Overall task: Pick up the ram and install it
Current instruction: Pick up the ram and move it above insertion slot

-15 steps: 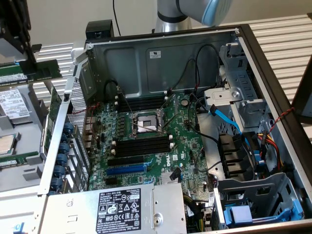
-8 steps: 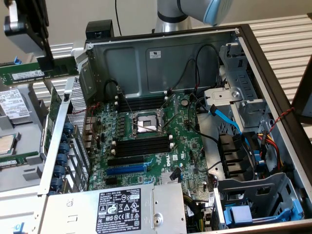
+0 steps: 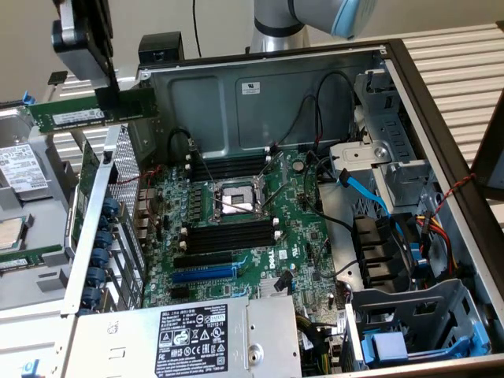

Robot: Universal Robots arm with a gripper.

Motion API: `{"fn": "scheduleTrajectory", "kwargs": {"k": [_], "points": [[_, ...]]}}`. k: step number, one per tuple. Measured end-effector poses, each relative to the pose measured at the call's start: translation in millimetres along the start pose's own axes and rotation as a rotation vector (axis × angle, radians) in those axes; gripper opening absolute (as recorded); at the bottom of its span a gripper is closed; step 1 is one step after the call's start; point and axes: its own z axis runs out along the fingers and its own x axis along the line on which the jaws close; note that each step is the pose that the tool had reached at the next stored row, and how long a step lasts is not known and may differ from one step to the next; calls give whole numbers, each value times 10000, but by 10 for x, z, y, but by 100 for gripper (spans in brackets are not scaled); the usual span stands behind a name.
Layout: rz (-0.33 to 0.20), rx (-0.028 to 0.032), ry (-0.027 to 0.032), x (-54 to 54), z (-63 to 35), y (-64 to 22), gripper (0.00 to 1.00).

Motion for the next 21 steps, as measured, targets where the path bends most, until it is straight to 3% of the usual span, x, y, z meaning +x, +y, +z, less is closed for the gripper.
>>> {"fn": "scheduleTrajectory", "kwargs": {"k": [14, 21], "points": [[-1, -62, -4, 46, 48, -637, 13], [3, -62, -4, 44, 162, -958, 13]]}}
